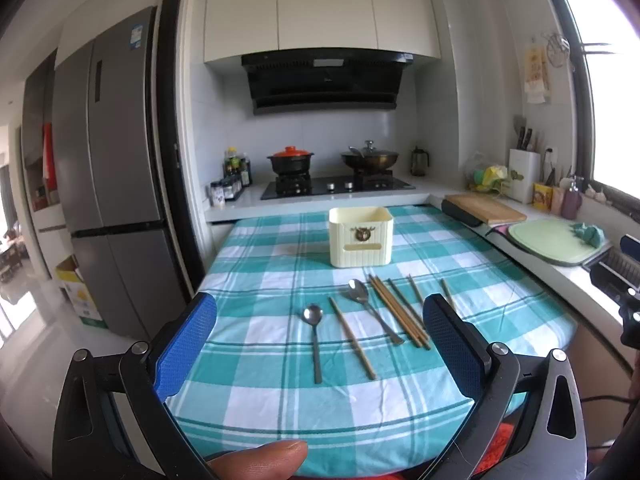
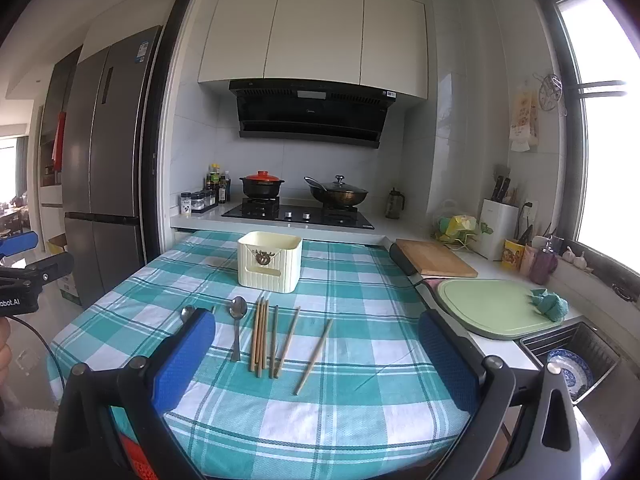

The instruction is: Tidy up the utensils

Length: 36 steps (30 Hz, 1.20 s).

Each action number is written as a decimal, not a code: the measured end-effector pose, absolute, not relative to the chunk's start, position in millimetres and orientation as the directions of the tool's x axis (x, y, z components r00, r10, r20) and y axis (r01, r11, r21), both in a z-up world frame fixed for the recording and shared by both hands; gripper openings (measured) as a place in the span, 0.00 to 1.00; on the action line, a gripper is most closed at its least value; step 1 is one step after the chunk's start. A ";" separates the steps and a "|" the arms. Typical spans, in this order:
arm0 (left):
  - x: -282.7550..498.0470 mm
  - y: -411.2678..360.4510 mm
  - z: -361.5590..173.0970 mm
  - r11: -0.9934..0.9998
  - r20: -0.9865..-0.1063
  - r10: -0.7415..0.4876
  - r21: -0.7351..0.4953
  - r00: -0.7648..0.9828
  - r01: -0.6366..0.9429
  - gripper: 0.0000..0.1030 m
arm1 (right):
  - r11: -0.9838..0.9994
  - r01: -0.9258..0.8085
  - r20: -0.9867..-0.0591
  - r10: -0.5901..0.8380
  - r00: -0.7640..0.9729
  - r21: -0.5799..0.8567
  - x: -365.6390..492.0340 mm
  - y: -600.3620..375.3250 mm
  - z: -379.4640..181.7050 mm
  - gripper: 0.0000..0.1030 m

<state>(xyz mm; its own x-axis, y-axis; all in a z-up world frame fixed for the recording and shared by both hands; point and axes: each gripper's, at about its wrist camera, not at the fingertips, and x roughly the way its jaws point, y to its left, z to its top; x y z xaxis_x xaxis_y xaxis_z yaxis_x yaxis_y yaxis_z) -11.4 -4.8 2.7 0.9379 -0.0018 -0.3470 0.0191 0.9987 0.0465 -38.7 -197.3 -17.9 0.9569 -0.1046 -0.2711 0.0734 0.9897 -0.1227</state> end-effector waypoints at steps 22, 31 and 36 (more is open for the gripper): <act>-0.2 -8.8 -3.3 0.998 -0.373 -0.003 0.056 0.928 0.026 1.00 | 0.990 0.084 -0.273 -0.111 0.956 -0.110 -37.9 -200.1 -20.3 1.00; 2.0 -5.8 -4.4 0.998 -0.379 -0.004 0.053 0.925 0.027 1.00 | 0.990 0.084 -0.272 -0.112 0.956 -0.110 -37.2 -201.4 -20.2 1.00; 2.1 -8.1 -4.9 0.998 -0.380 -0.004 0.056 0.925 0.027 1.00 | 0.990 0.084 -0.273 -0.111 0.956 -0.110 -37.2 -201.6 -20.3 1.00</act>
<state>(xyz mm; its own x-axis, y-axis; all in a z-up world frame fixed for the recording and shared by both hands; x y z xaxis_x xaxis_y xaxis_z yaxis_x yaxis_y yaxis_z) 2.1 -8.1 -4.9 0.9249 -0.0036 -0.3801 0.0270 0.9981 0.0563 -37.2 -201.6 -20.3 0.9557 -0.1109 -0.2727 0.0835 0.9904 -0.1103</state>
